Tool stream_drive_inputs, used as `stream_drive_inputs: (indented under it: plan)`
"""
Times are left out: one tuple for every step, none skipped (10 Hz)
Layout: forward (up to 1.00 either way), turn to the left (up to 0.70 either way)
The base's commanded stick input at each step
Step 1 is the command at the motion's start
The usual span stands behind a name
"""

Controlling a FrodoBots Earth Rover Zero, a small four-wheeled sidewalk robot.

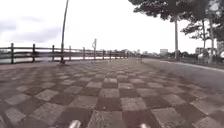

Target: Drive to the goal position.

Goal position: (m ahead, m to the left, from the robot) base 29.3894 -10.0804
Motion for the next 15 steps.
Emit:
stream_drive_inputs:
  plan:
    - [0.7,0.02]
    - [0.7,0.02]
    - [0.7,0.02]
    - [0.7,0.02]
    - [0.7,0.02]
    - [0.7,0.02]
    - [0.7,0.02]
    - [0.7,0.02]
    - [0.7,0.02]
    - [0.7,0.02]
    - [0.7,0.02]
    - [0.7,0.02]
    - [0.7,0.02]
    - [0.7,0.02]
    - [0.7,0.02]
